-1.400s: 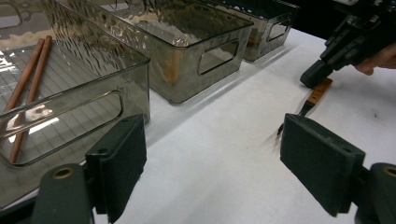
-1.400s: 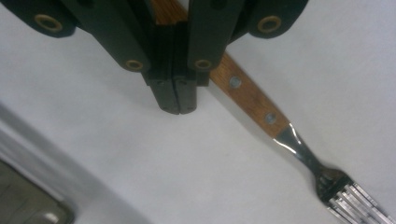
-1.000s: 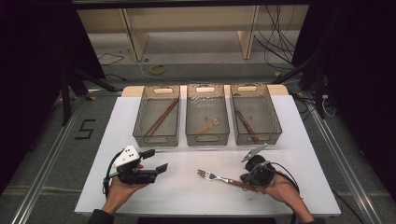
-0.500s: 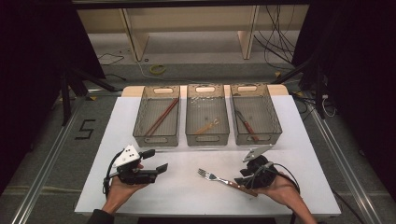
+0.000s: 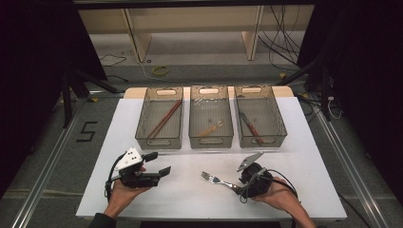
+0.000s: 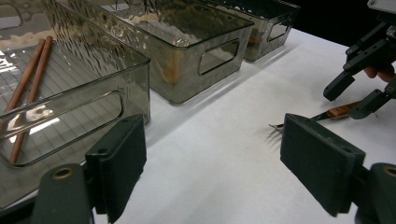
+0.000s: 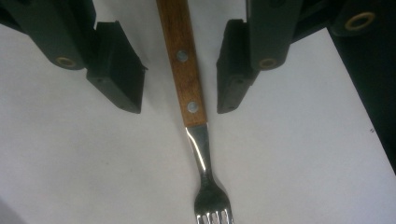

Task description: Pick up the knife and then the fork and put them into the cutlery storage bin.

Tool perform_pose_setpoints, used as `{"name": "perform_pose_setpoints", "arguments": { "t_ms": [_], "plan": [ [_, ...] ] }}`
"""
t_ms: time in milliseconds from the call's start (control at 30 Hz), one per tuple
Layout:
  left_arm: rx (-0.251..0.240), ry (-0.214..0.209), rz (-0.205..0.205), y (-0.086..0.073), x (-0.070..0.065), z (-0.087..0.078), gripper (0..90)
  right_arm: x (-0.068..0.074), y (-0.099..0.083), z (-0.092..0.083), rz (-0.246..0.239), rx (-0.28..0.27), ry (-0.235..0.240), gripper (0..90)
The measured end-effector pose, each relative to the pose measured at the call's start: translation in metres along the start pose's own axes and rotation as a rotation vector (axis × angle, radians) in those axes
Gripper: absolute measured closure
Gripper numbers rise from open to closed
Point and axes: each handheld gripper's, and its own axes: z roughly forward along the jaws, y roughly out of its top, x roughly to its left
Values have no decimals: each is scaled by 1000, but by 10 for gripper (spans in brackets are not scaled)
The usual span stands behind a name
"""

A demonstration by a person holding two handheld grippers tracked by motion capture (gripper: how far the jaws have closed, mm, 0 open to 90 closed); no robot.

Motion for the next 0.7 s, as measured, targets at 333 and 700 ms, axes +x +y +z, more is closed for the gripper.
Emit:
{"name": "perform_pose_setpoints", "arguments": {
  "t_ms": [333, 700],
  "plan": [
    [0, 1, 1, 0, 0, 0, 220, 3, 1, 4, -33, 31, -19, 665],
    [2, 1, 4, 0, 0, 1, 220, 7, 4, 6, -80, 70, -38, 737]
  ]
}}
